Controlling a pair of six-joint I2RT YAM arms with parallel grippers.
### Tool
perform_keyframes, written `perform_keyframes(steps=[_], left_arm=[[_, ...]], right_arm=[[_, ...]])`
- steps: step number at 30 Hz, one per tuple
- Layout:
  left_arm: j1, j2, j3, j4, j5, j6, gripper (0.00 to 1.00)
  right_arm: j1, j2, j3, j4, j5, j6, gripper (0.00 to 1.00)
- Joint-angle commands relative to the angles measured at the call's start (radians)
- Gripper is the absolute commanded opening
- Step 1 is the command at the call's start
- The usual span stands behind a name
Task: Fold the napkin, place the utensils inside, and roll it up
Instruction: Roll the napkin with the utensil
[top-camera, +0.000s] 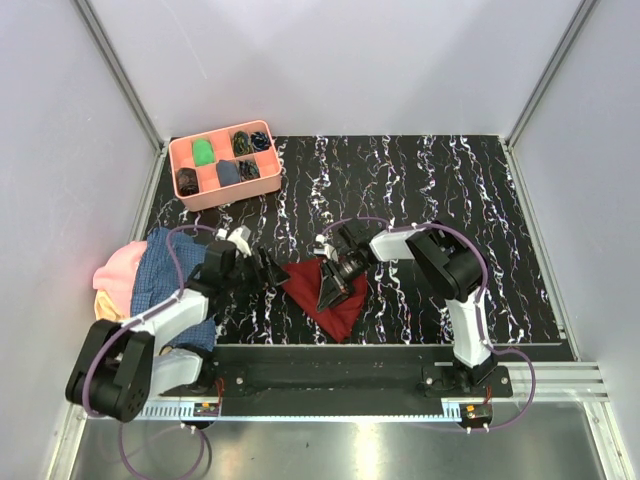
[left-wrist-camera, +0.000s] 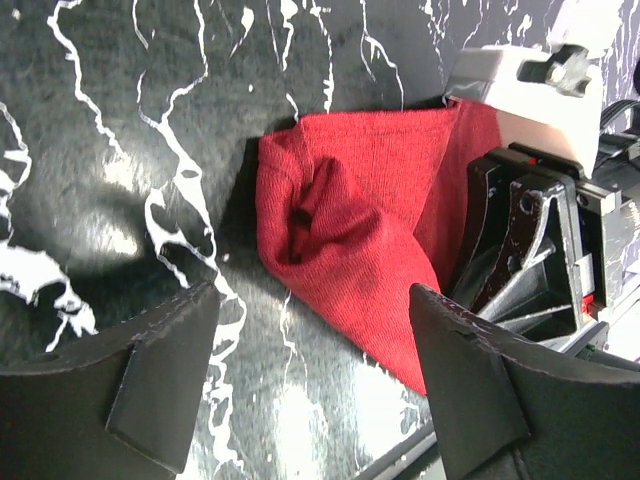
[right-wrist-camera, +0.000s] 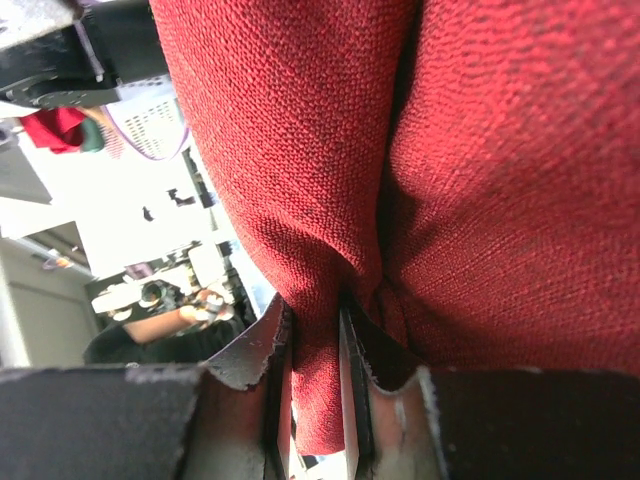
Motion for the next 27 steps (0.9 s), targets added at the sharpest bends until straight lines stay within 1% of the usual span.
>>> perform_keyframes(steps=[1, 5, 9, 12, 14, 15, 17, 18, 20, 21, 23, 24, 25, 26, 27], left_arm=[[0.001, 0.063, 0.013, 0.153, 0.035, 0.002, 0.80], [0.001, 0.156, 0.032, 0.210, 0.064, -0.014, 0.80], [0.001, 0.218, 0.039, 0.295, 0.093, -0.041, 0.80], [0.000, 0.244, 0.048, 0.326, 0.106, -0.053, 0.78], [0.000, 0.264, 0.062, 0.329, 0.121, -0.049, 0.75], [0.000, 0.270, 0.065, 0.329, 0.139, -0.047, 0.70], [-0.005, 0.288, 0.067, 0.334, 0.156, -0.049, 0.64], [-0.008, 0.292, 0.067, 0.337, 0.171, -0.050, 0.57], [-0.017, 0.296, 0.061, 0.342, 0.182, -0.052, 0.49], [-0.020, 0.298, 0.059, 0.345, 0.187, -0.052, 0.38], [-0.023, 0.295, 0.056, 0.337, 0.190, -0.052, 0.26], [-0.022, 0.292, 0.059, 0.308, 0.176, -0.047, 0.20], [-0.023, 0.287, 0.064, 0.287, 0.164, -0.044, 0.09], [-0.023, 0.278, 0.076, 0.238, 0.153, -0.041, 0.04], [-0.023, 0.273, 0.084, 0.204, 0.126, -0.041, 0.00]], right_arm=[[-0.019, 0.046, 0.024, -0.031, -0.057, -0.010, 0.15], [-0.028, 0.072, 0.030, -0.034, -0.087, -0.028, 0.14], [-0.030, 0.095, 0.035, -0.039, -0.098, -0.042, 0.14], [-0.033, 0.107, 0.041, -0.046, -0.095, -0.054, 0.14], [-0.036, 0.114, 0.045, -0.054, -0.091, -0.062, 0.14], [-0.036, 0.118, 0.047, -0.054, -0.088, -0.064, 0.14], [-0.039, 0.124, 0.056, -0.063, -0.085, -0.070, 0.14], [-0.039, 0.127, 0.061, -0.068, -0.081, -0.071, 0.14], [-0.039, 0.129, 0.071, -0.075, -0.075, -0.077, 0.14], [-0.040, 0.130, 0.076, -0.085, -0.065, -0.080, 0.14], [-0.042, 0.124, 0.087, -0.094, -0.054, -0.087, 0.17], [-0.043, 0.118, 0.090, -0.103, -0.036, -0.088, 0.19], [-0.042, 0.109, 0.093, -0.111, -0.026, -0.093, 0.24], [-0.047, 0.085, 0.099, -0.118, -0.019, -0.097, 0.28], [-0.050, 0.072, 0.102, -0.132, 0.010, -0.096, 0.35]])
